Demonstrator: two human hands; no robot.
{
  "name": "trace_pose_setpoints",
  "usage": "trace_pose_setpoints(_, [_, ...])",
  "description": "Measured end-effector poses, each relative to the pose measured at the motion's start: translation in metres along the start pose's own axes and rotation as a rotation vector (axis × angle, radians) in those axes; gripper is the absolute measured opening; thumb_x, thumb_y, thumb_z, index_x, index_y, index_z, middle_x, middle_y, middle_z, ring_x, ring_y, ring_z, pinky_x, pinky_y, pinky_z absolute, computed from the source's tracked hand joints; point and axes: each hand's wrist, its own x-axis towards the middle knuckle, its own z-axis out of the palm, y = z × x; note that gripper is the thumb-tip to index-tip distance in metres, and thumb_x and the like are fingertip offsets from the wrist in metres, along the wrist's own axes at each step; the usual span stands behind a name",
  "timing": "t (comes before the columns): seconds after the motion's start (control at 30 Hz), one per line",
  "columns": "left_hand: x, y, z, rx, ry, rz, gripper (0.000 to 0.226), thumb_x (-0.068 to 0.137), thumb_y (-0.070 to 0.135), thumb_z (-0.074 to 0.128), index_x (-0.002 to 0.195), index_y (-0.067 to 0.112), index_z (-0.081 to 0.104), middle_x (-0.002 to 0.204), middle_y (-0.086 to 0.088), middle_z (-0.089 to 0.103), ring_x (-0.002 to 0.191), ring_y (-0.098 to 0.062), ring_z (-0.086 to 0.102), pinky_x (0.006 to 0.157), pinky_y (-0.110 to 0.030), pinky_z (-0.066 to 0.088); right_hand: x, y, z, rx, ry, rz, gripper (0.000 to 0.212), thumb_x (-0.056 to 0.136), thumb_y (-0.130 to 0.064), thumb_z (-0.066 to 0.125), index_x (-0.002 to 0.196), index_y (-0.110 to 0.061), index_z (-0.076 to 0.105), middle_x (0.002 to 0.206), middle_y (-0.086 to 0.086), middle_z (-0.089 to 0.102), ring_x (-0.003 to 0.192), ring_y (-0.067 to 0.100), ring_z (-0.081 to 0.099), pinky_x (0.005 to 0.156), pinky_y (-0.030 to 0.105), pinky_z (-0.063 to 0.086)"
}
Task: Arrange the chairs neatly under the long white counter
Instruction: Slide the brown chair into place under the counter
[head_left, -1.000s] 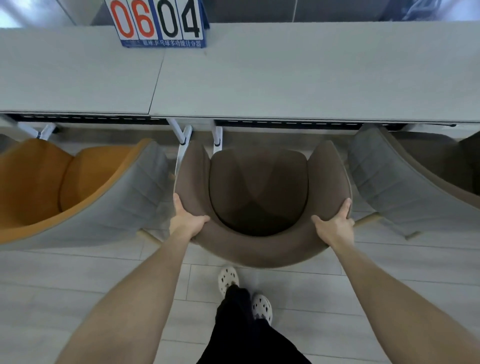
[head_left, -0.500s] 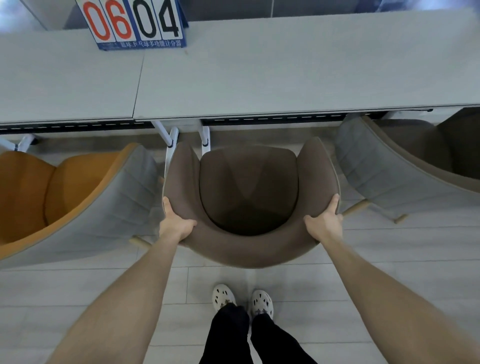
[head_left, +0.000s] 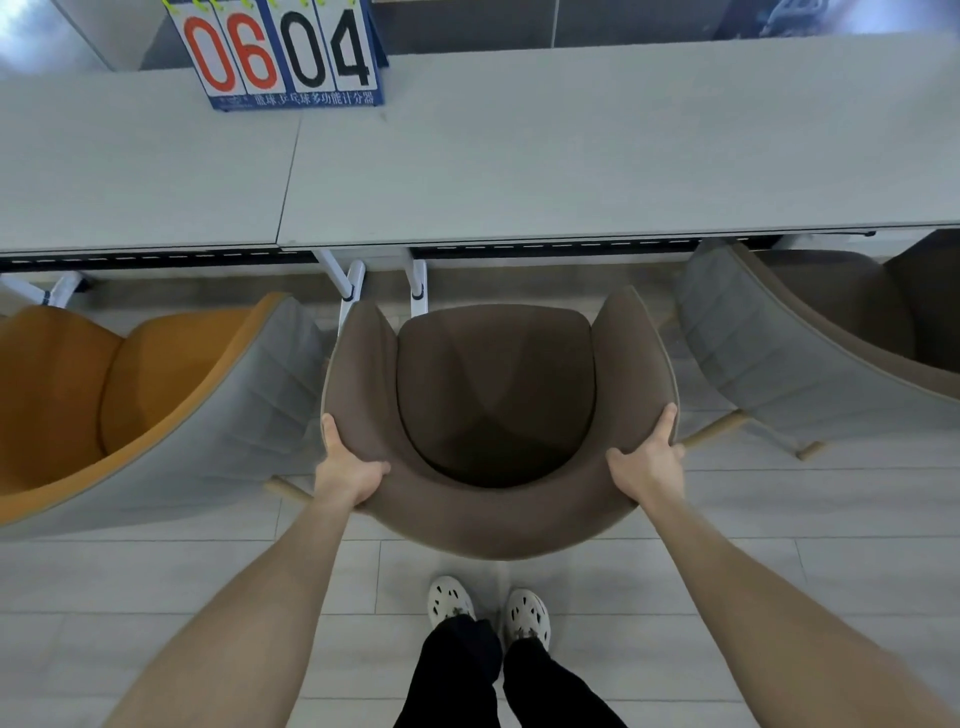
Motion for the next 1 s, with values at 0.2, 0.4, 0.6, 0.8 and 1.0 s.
trace_pose_setpoints(0.2, [0.007,-0.002,-0.002,-0.003,0.013,0.001,0.132,0.084,0.031,0.087,0.163,0.051,-0.018,0.142,-0.024,0.057,0.12,-0.045,0.062,0.101,-0.053,0.057,0.001,-0.005,0.007,0.008,0.028,0.013,0.113,0.094,-0.029,0.07,0.166,-0.042,-0.016,0.155,0.023,0.031,0.092,0.038,0.056,0.088,0.05,0.058])
trace_pose_setpoints(0.4, [0.016,-0.007,0.004,0.04,0.046,0.013,0.133,0.082,0.035,0.086,0.161,0.051,-0.02,0.135,-0.024,0.061,0.112,-0.044,0.065,0.1,-0.055,0.058,0.002,-0.004,0.007,-0.008,0.043,0.025,0.112,0.094,-0.029,0.069,0.167,-0.042,-0.015,0.154,0.024,0.032,0.091,0.038,0.054,0.09,0.05,0.057])
trace_pose_setpoints(0.6, [0.027,-0.002,0.002,0.053,0.054,0.034,0.131,0.083,0.036,0.085,0.164,0.047,-0.018,0.136,-0.022,0.062,0.115,-0.044,0.064,0.101,-0.053,0.057,0.01,-0.01,0.007,-0.01,0.04,0.008,0.112,0.094,-0.03,0.069,0.167,-0.038,-0.016,0.154,0.026,0.031,0.087,0.036,0.052,0.087,0.046,0.052])
trace_pose_setpoints(0.8, [0.024,-0.001,-0.001,0.035,0.057,0.042,0.131,0.081,0.046,0.084,0.162,0.052,-0.019,0.139,-0.02,0.061,0.111,-0.043,0.065,0.09,-0.05,0.062,0.016,-0.011,0.007,-0.032,0.019,0.009,0.115,0.093,-0.04,0.071,0.165,-0.04,-0.019,0.154,0.024,0.03,0.106,0.044,0.058,0.087,0.046,0.052])
trace_pose_setpoints(1.0, [0.004,-0.027,-0.037,-0.124,-0.166,0.149,0.093,0.095,0.061,0.069,0.164,0.055,0.007,0.143,0.001,0.055,0.103,-0.031,0.073,0.059,-0.042,0.066,-0.01,-0.04,0.021,-0.539,0.146,-0.247,0.081,0.096,-0.054,0.059,0.159,-0.013,0.029,0.168,0.026,0.019,0.158,0.045,0.012,0.12,0.073,0.021])
